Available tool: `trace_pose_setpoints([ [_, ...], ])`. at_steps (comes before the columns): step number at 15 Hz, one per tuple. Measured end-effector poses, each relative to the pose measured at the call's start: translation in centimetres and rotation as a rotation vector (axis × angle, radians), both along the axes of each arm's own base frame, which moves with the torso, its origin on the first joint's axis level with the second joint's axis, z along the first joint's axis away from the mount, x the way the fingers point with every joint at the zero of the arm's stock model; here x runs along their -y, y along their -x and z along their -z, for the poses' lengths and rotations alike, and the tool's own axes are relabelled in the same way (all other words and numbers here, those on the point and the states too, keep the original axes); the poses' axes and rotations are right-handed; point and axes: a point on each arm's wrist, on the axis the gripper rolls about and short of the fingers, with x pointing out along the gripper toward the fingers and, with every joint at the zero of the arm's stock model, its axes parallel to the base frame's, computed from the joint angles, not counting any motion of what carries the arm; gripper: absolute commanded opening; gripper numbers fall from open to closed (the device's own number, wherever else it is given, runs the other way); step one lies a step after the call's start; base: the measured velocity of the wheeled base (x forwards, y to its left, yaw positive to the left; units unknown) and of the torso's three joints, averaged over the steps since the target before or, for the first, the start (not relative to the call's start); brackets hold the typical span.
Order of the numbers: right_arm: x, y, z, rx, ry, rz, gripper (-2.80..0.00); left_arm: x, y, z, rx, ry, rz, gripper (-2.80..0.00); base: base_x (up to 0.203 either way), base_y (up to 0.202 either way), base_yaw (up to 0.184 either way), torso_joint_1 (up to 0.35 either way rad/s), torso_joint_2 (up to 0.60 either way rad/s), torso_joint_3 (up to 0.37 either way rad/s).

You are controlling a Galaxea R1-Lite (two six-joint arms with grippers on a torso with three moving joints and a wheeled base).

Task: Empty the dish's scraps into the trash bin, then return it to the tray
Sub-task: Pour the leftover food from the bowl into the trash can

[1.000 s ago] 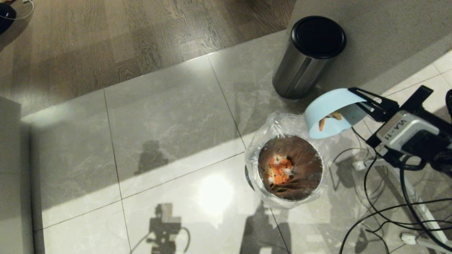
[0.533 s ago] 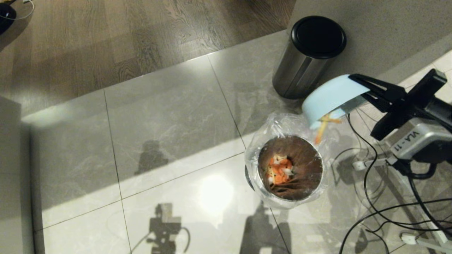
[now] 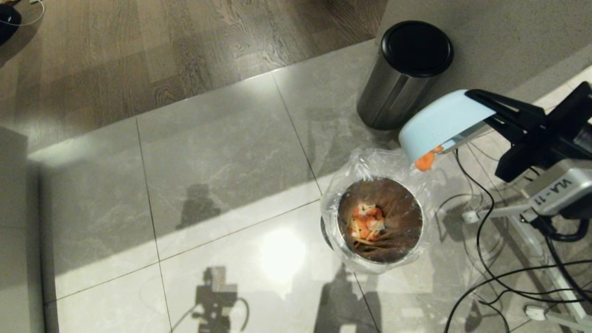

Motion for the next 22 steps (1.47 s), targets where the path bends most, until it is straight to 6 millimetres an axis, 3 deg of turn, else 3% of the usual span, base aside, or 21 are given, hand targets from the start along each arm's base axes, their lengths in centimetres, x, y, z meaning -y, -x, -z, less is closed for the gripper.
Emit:
trace_pose_setpoints([
  [13,0.2,1.4,-1.0,0.086,0.065,-0.078,-2.80,0.0,0.0,0.0,0.000,0.000,0.000,-2.80,0.000,0.000,0.000,0.000,0.00,0.000],
  [22,0.3,1.6,-1.0,-0.006,-0.004,-0.123,-2.80,0.0,0.0,0.0,0.000,0.000,0.000,-2.80,0.000,0.000,0.000,0.000,0.00,0.000],
])
